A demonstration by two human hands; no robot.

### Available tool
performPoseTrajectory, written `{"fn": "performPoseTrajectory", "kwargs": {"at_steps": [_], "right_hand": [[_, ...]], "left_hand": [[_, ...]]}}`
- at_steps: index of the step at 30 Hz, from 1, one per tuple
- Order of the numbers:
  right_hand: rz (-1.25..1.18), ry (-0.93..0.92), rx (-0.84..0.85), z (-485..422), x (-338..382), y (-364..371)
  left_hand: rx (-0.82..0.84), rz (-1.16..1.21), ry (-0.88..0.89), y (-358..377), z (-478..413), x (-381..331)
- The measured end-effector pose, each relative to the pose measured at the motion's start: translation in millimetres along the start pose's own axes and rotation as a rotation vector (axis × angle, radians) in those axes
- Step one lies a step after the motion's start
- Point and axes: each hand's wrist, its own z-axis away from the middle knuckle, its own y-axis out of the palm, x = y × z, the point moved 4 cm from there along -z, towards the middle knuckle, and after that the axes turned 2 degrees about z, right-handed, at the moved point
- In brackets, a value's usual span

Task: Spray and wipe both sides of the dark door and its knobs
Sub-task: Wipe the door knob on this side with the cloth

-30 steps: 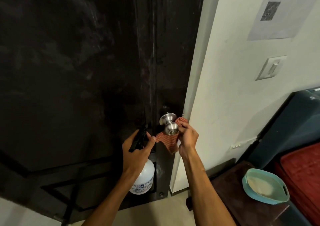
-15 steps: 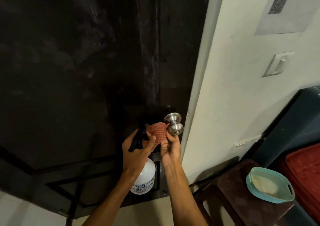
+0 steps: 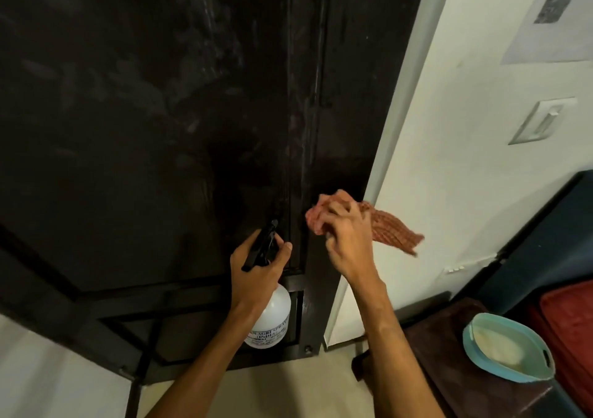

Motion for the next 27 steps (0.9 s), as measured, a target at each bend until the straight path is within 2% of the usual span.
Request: {"fn": "performPoseTrajectory", "kwargs": {"at_steps": [2, 4, 5, 7, 10, 11, 13, 15, 16, 18, 20, 22, 24, 27], "right_hand": [[0.192, -0.102, 0.179, -5, 11, 3], [0.178, 0.014, 0.221, -1, 0, 9], [0.084, 0.102, 0.191, 2, -7, 7], [-0.312, 0.316, 0.043, 3, -23, 0], [-0.990, 0.746, -0.308, 23, -41, -3], [-1.132, 0.900, -0.360, 37, -44, 3], [-1.436, 1.138, -0.344, 68, -43, 19], [-1.579, 1.193, -0.410, 85, -35, 25], [-1.538, 1.147, -0.480, 87, -29, 24], [-1.186, 0.957, -0.578, 81, -15, 15], [-0.750, 0.729, -0.526, 75, 6, 11], [-0.458, 0.618, -0.418, 78, 19, 20], [-0.307, 0.596, -0.359, 88, 19, 31], [-0.283, 0.540, -0.272, 92, 15, 42]], "left_hand": [[-0.004, -0.009, -0.007, 1, 3, 3], [0.006, -0.022, -0.013, 3, 6, 5], [0.014, -0.019, -0.014, 4, 7, 5], [0.021, -0.020, -0.004, 6, 7, 1], [-0.003, -0.029, 0.025, -1, 7, -6], [-0.014, -0.029, 0.031, -6, 8, -6], [-0.024, -0.031, 0.032, -11, 8, -4], [-0.022, -0.047, 0.039, -12, 8, -5], [-0.022, -0.054, 0.045, -13, 8, -6], [-0.013, -0.054, 0.036, -10, 5, -4], [-0.006, -0.048, 0.020, -9, 6, -2], [0.004, -0.073, 0.018, -8, 9, 3], [0.019, -0.085, 0.005, -5, 12, 8], [0.025, -0.071, -0.025, -2, 11, 12]]}}
